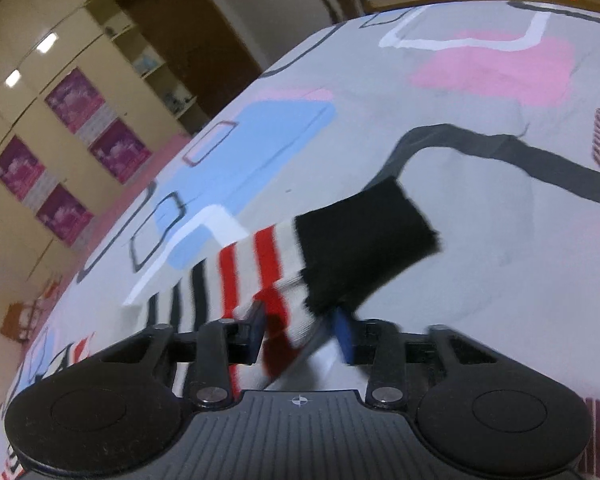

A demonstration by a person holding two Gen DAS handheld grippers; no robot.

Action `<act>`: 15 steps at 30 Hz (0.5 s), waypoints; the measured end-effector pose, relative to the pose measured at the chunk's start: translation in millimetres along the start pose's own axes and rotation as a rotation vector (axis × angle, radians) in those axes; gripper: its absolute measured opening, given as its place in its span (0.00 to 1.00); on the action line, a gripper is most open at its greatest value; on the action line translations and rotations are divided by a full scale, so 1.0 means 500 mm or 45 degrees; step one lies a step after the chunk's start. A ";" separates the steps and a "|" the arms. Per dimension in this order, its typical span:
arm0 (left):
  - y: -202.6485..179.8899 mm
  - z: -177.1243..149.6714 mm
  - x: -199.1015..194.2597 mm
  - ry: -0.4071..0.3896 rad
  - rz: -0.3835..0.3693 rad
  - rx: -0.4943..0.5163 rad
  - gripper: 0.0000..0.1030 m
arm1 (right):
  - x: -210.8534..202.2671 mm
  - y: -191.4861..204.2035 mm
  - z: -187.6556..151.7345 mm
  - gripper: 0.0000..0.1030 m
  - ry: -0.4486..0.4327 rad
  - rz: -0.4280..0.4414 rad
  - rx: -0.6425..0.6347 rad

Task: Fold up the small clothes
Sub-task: 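Reach the right gripper to a sleeve's black cuff and close on it, then carry the held sleeve with the right gripper across the sweater body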

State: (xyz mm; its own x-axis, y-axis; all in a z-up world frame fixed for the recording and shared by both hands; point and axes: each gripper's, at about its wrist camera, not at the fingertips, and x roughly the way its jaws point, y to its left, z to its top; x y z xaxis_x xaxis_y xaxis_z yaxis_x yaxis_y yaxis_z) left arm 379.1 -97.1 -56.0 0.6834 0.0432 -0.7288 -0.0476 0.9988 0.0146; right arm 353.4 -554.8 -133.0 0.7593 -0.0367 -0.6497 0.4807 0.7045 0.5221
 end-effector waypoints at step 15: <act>0.200 -0.019 0.033 0.033 -0.025 -0.077 0.86 | -0.052 0.271 -0.053 0.07 -0.095 0.155 -0.520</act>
State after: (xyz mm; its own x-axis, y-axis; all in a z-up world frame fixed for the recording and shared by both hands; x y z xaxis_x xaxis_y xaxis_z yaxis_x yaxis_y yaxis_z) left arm 379.0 3.4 -73.1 0.6654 0.0221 -0.7462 -0.0787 0.9961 -0.0407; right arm 387.4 -439.6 -59.8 0.8365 0.0234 -0.5475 0.1840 0.9291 0.3208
